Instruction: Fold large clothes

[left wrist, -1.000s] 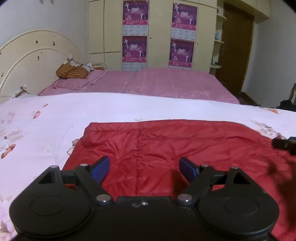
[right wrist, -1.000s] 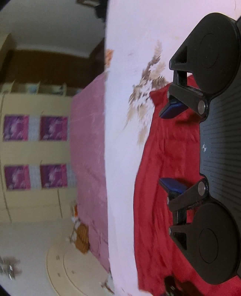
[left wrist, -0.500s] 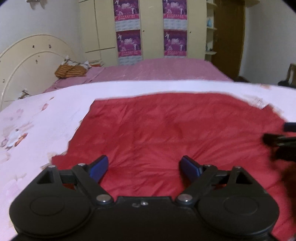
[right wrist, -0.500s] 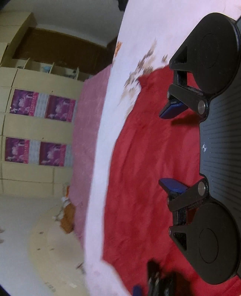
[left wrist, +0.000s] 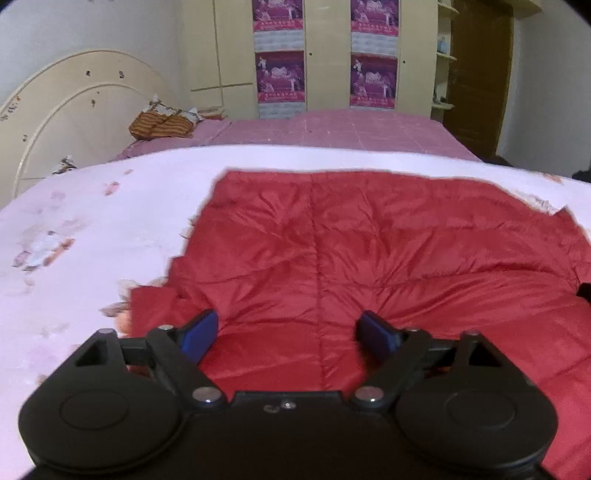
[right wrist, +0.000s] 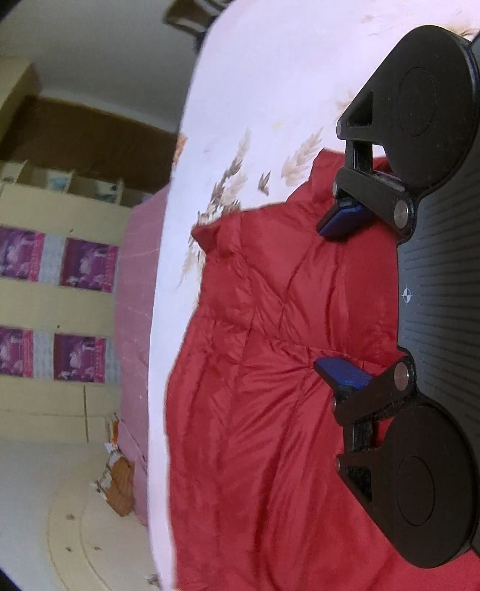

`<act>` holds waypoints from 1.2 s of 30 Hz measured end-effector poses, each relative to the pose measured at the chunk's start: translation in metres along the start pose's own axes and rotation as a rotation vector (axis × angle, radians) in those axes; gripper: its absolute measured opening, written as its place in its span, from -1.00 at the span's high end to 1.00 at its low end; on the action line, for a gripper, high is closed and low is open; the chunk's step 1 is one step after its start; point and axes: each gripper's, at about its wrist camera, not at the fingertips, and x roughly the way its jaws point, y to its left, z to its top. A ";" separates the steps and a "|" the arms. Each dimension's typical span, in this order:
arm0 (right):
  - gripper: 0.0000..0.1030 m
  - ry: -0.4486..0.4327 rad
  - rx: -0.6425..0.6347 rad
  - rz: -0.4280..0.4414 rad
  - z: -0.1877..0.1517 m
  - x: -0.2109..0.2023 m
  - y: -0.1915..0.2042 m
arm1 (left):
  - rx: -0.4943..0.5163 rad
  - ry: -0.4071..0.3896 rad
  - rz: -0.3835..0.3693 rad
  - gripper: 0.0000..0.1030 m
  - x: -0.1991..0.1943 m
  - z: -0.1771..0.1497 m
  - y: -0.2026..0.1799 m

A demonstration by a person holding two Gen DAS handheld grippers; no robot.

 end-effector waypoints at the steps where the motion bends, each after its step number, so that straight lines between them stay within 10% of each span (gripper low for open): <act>1: -0.36 -0.015 0.005 0.007 0.000 -0.011 0.000 | -0.013 -0.015 -0.006 -0.60 -0.010 -0.001 0.004; 17: -0.37 0.050 0.018 0.096 -0.060 -0.122 0.021 | -0.222 0.076 -0.135 -0.68 -0.110 -0.065 0.041; 24: -0.37 0.142 0.106 0.108 -0.079 -0.128 0.007 | -0.429 0.197 -0.222 -0.69 -0.096 -0.087 0.061; 30: -0.36 0.007 0.051 0.076 -0.066 -0.147 0.015 | -0.472 0.157 -0.217 -0.67 -0.092 -0.085 0.063; 36: -0.36 0.090 0.178 0.084 -0.066 -0.125 0.000 | -0.591 0.147 -0.227 -0.72 -0.072 -0.088 0.073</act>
